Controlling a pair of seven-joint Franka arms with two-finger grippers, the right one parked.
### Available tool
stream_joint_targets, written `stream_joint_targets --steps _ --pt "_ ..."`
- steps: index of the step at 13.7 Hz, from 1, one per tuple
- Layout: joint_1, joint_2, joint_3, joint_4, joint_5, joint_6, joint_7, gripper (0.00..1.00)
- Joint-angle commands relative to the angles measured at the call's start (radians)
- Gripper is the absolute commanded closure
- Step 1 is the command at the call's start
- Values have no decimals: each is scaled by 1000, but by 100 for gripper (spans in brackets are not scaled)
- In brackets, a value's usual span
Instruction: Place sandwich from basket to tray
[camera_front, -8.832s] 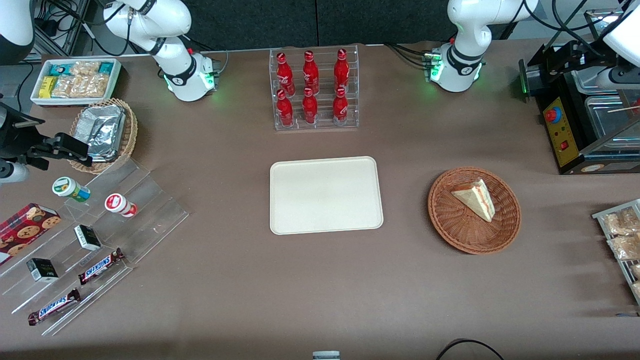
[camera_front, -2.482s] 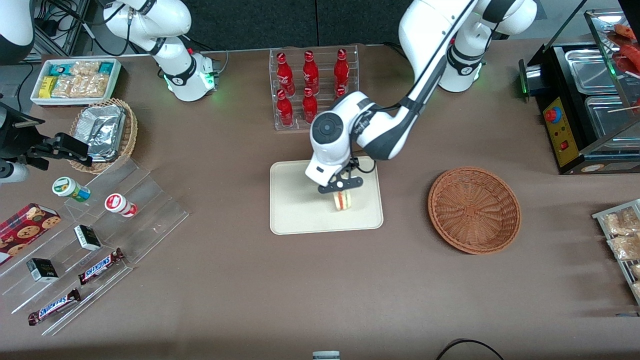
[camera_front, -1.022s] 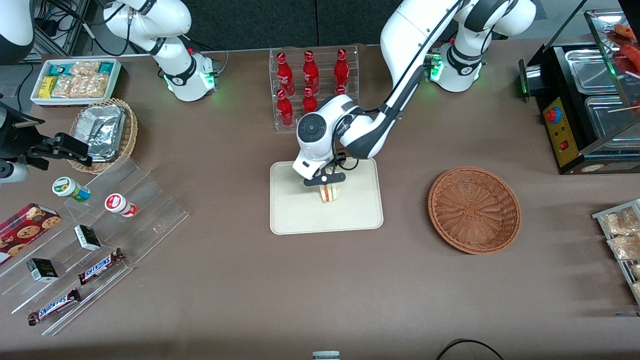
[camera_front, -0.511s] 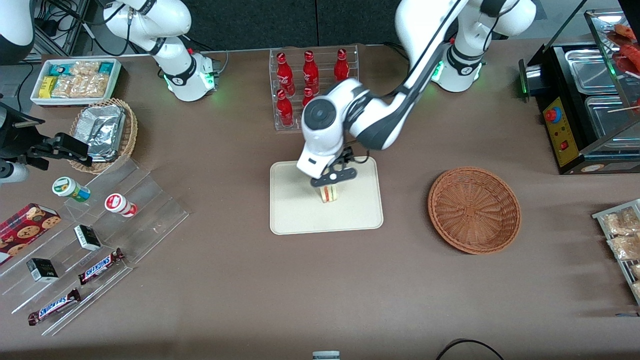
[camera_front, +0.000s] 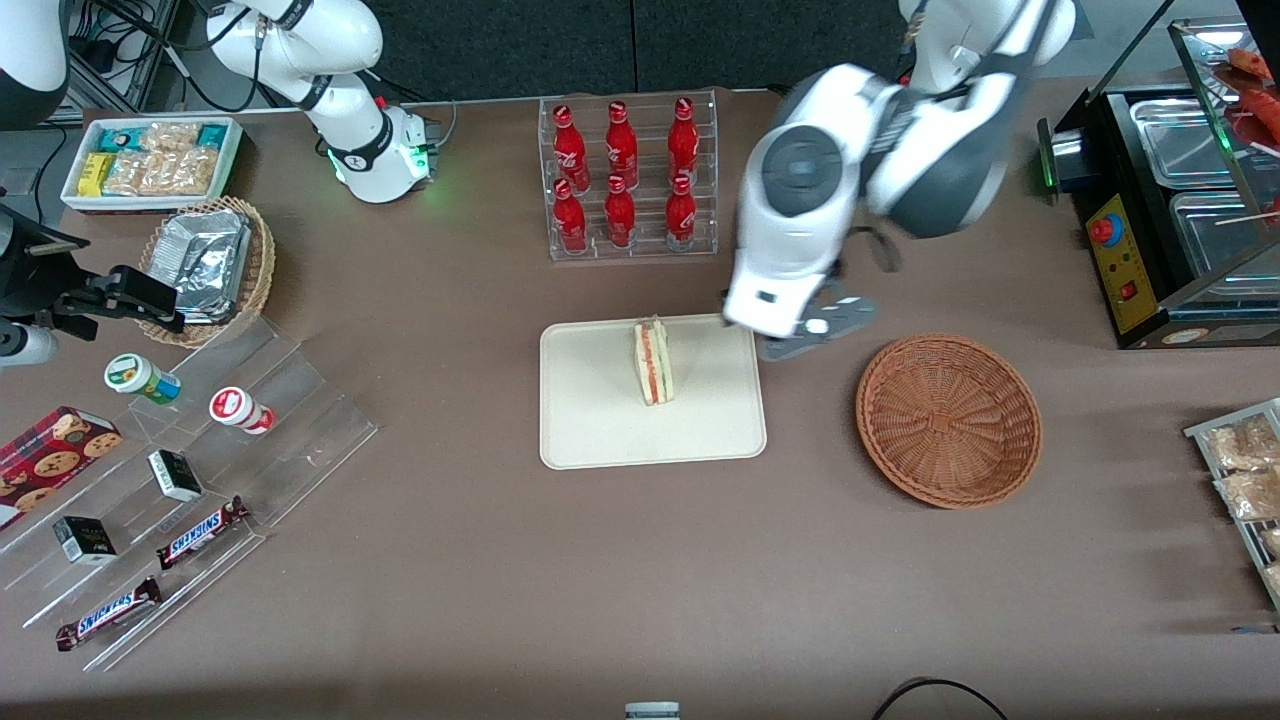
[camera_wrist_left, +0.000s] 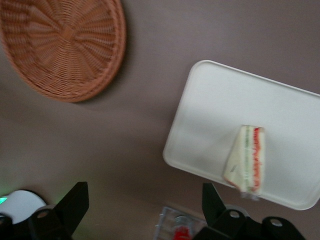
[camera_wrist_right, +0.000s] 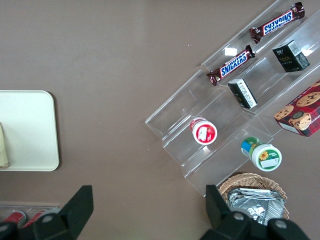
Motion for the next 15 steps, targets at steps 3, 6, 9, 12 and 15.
stream_joint_targets --steps 3,6,9,12,15 --pt "174 -141 -5 -37 -17 -178 350 0" --pt "301 -203 -7 -44 -11 -248 593 0" --pt "404 -241 -7 -49 -6 -255 788 0" --pt "473 -270 -8 -58 -3 -257 917 0" --pt "493 -289 -16 -55 93 -252 978 0"
